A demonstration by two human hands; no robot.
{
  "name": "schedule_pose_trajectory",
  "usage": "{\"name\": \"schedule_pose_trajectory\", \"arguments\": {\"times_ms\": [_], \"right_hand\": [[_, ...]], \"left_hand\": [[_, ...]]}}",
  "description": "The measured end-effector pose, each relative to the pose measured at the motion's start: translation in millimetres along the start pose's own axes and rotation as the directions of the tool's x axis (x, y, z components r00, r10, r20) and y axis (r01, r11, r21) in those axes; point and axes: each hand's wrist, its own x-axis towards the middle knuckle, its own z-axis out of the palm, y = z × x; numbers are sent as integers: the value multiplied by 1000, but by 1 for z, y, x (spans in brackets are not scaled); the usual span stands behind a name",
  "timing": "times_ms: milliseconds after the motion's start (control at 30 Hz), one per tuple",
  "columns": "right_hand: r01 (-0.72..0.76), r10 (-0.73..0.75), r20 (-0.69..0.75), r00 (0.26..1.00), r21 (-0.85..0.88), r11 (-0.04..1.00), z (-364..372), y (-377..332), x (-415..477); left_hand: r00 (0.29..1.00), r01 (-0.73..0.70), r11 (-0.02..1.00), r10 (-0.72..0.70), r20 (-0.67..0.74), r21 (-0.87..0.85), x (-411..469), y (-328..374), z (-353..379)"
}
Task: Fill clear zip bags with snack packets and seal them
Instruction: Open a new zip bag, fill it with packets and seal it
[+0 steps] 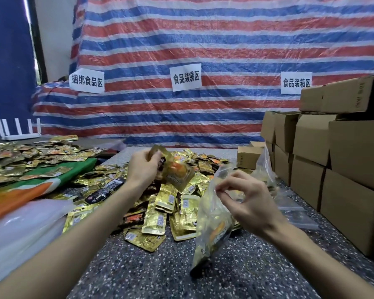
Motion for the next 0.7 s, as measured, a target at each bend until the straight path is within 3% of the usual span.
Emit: {"name": "schedule_pose_trajectory", "arguments": {"times_ms": [133, 200, 400, 700], "right_hand": [[81, -80, 30, 996, -39, 996, 1, -7, 4], [100, -96, 56, 994, -63, 993, 0, -11, 7], [85, -63, 153, 986, -146, 986, -3, -25, 14], [52, -47, 52, 998, -94, 994, -16, -32, 14]], "left_hand": [[992, -122, 984, 123, 0, -129, -18, 60, -24], [978, -203, 972, 206, 11, -115, -27, 86, -28], [895, -437, 885, 446, -24, 158, -48, 122, -20], [890, -417, 798, 455, 19, 435, -52, 111, -3]]}}
